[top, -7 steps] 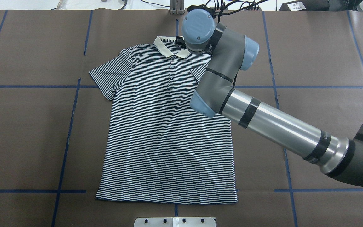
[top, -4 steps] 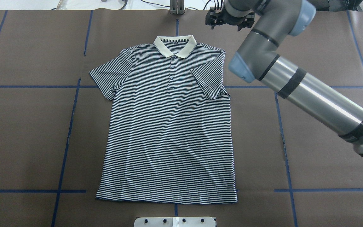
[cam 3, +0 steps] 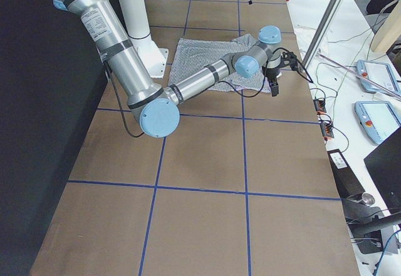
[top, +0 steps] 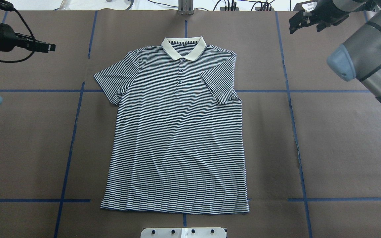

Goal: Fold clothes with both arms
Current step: 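Raise the right gripper away while the left gripper approaches the other sleeve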

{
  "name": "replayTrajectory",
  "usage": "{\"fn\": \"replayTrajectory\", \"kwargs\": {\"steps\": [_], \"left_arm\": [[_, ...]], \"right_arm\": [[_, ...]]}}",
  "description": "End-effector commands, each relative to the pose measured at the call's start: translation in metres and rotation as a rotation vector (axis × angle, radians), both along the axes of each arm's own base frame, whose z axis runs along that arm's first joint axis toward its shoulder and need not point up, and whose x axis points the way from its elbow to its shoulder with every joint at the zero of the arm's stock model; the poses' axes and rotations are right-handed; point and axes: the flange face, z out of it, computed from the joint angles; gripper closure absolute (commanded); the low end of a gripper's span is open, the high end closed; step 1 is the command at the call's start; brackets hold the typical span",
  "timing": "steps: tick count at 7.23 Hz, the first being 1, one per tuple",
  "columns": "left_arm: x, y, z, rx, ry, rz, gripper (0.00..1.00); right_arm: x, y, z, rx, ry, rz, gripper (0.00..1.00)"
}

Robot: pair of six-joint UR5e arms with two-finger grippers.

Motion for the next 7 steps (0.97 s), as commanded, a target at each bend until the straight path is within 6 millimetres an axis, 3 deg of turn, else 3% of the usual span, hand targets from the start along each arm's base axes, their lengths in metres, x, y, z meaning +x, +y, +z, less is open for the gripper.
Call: {"fn": "replayTrajectory", "kwargs": {"steps": [1, 2, 4, 7], "left_arm": [[0.072, -0.007, 0.005, -0.17, 0.004, -0.115, 0.25], [0.101, -0.022, 0.007, -0.204, -0.027, -0.161, 0.28], [0.144, -0.023, 0.014, -0.237, -0.045, -0.161, 0.33], [0.168, -0.015, 0.01, -0.231, -0.054, -0.157, 0.39]], "right_arm": [[0.017, 0.025, 0.017, -0.001, -0.003, -0.005, 0.0], [0.017, 0.026, 0.017, -0.003, -0.003, 0.001, 0.0], [0.018, 0.026, 0.017, -0.004, -0.002, 0.003, 0.0], [0.018, 0.026, 0.018, -0.005, -0.001, 0.004, 0.0]]}}
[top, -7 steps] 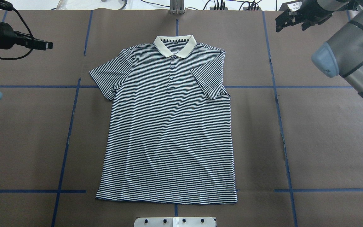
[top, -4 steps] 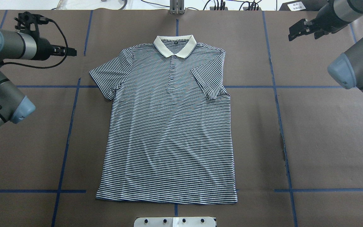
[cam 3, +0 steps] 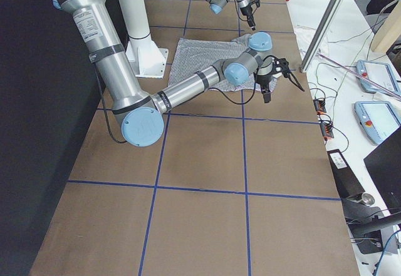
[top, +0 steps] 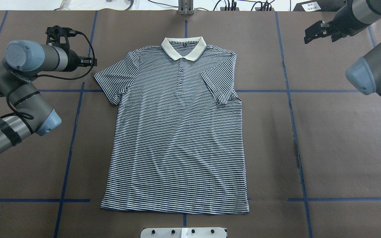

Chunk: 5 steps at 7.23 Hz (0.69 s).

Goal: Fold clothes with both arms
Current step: 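Raise the right gripper away while the left gripper approaches the other sleeve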

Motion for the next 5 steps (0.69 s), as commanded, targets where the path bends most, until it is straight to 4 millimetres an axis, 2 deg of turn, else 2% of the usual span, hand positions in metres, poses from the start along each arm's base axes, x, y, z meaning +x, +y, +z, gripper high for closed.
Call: {"fn": "replayTrajectory", "kwargs": {"steps": [1, 2, 5], "left_arm": [[0.018, 0.009, -0.002, 0.001, -0.002, 0.018, 0.39], [0.029, 0.016, -0.005, -0.034, 0.028, 0.007, 0.4], [0.029, 0.019, 0.002, -0.044, 0.024, 0.007, 0.43]], "right_arm": [[0.0, 0.0, 0.0, -0.001, 0.0, 0.0, 0.0], [0.0, 0.0, 0.001, -0.002, 0.002, 0.001, 0.0], [0.0, 0.0, 0.004, -0.005, 0.003, -0.001, 0.0]]}}
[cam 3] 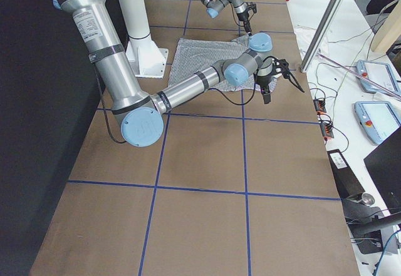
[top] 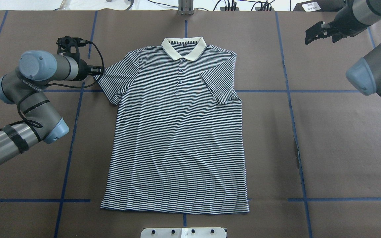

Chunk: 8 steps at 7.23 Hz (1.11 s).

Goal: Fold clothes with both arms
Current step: 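Raise the right gripper away while the left gripper approaches the other sleeve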

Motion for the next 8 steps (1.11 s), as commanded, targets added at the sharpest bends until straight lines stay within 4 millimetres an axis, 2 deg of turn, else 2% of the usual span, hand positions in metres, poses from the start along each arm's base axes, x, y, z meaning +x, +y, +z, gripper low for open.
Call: {"fn": "replayTrajectory", "kwargs": {"steps": [1, 2, 3, 4, 7, 8], "left_arm": [[-0.001, 0.002, 0.006, -0.007, -0.005, 0.001, 0.45], [0.0, 0.002, 0.003, -0.006, 0.002, -0.001, 0.57], [-0.001, 0.001, 0.002, -0.004, 0.004, -0.005, 0.82], [-0.001, 0.002, 0.004, -0.004, 0.0, -0.005, 1.0], [-0.004, -0.001, -0.004, 0.02, -0.004, -0.038, 1.0], [-0.003, -0.001, -0.015, 0.026, 0.002, -0.038, 1.0]], "right_arm": [[0.0, 0.0, 0.001, -0.001, 0.0, 0.0, 0.0], [0.0, 0.0, 0.001, -0.001, 0.0, 0.0, 0.0], [0.0, 0.0, 0.002, -0.002, 0.001, 0.0, 0.0], [0.0, 0.0, 0.001, -0.001, 0.0, 0.0, 0.0], [0.0, 0.0, 0.001, -0.001, 0.0, 0.0, 0.0], [0.0, 0.0, 0.001, 0.0, 0.001, 0.001, 0.0]]}}
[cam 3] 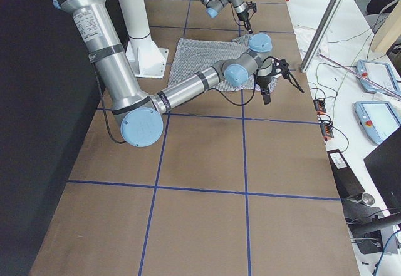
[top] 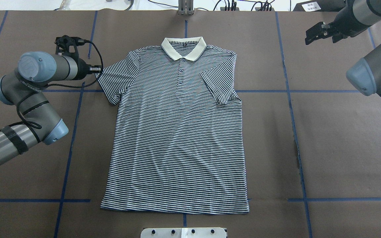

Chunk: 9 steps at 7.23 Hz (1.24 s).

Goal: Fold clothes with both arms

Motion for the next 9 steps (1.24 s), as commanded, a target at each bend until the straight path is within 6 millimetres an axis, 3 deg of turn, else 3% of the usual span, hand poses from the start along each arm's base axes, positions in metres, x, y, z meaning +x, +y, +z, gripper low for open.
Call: {"fn": "replayTrajectory", "kwargs": {"steps": [1, 2, 4, 5, 6, 7, 9], "left_arm": [[0.002, 0.002, -0.032, -0.013, -0.014, 0.0, 1.0], [0.008, 0.012, -0.069, -0.032, -0.024, 0.015, 1.0], [0.088, 0.039, -0.162, -0.202, -0.016, 0.018, 1.0], [0.114, 0.037, -0.187, -0.227, 0.0, 0.016, 1.0], [0.138, 0.02, -0.198, -0.258, -0.01, -0.002, 1.0], [0.149, 0.01, -0.202, -0.265, -0.025, -0.014, 1.0], [0.151, 0.007, -0.202, -0.263, -0.033, -0.027, 1.0]], "right_arm": [[0.0, 0.0, 0.0, 0.001, 0.001, 0.001, 0.0], [0.0, 0.0, 0.001, -0.001, 0.001, 0.001, 0.0], [-0.001, 0.0, 0.001, -0.002, 0.002, -0.001, 0.0], [-0.001, 0.0, 0.001, -0.002, 0.002, -0.001, 0.0], [-0.001, -0.001, 0.003, -0.005, 0.003, -0.001, 0.0], [-0.002, -0.001, 0.002, -0.006, 0.003, -0.001, 0.0], [-0.003, -0.001, 0.003, -0.007, 0.004, -0.001, 0.0]]}}
